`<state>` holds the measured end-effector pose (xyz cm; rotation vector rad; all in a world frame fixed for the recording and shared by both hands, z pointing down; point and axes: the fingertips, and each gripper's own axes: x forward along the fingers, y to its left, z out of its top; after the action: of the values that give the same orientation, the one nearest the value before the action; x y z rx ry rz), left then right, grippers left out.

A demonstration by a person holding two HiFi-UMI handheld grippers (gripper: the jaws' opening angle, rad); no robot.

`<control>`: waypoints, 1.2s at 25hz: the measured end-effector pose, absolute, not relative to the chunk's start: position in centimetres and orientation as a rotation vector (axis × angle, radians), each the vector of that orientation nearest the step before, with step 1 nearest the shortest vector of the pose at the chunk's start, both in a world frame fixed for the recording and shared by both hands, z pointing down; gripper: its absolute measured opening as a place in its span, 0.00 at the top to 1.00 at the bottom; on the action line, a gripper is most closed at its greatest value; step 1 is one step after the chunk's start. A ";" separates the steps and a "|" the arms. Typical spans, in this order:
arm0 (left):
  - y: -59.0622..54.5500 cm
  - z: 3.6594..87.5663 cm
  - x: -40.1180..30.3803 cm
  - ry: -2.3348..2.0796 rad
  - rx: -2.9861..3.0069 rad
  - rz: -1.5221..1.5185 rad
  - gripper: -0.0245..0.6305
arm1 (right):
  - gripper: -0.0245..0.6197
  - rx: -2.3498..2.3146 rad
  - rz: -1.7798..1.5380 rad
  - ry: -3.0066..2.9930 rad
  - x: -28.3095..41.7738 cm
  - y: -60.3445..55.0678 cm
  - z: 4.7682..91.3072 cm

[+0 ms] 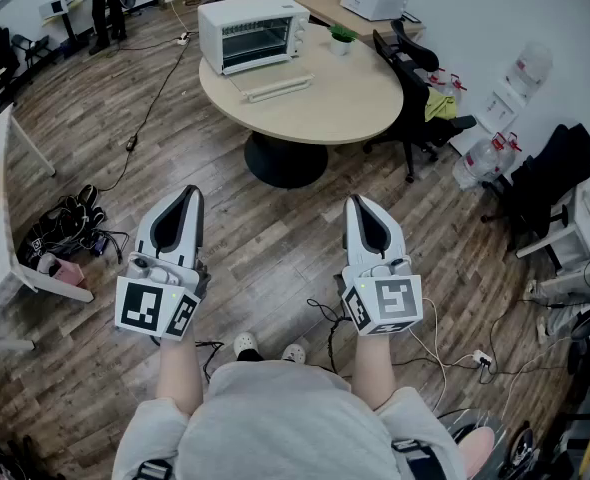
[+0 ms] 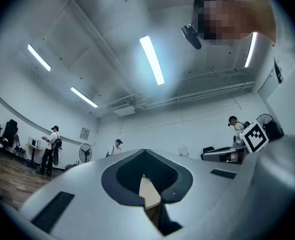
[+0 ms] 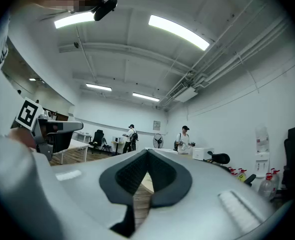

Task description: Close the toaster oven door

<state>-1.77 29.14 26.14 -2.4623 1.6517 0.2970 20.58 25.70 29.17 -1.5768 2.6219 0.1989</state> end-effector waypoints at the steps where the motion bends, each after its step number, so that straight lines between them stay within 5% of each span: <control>1: 29.1 26.2 -1.5 1.651 -2.464 0.298 0.95 | 0.95 -1.575 0.200 2.623 20.8 25.8 29.2; 30: 28.0 26.2 -5.7 1.585 -2.479 0.298 0.95 | 0.95 -1.602 0.198 2.547 16.9 24.9 29.3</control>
<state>-5.72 27.98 26.17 -2.4790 1.5849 0.2981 16.95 24.93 29.28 -1.6017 2.5471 0.1983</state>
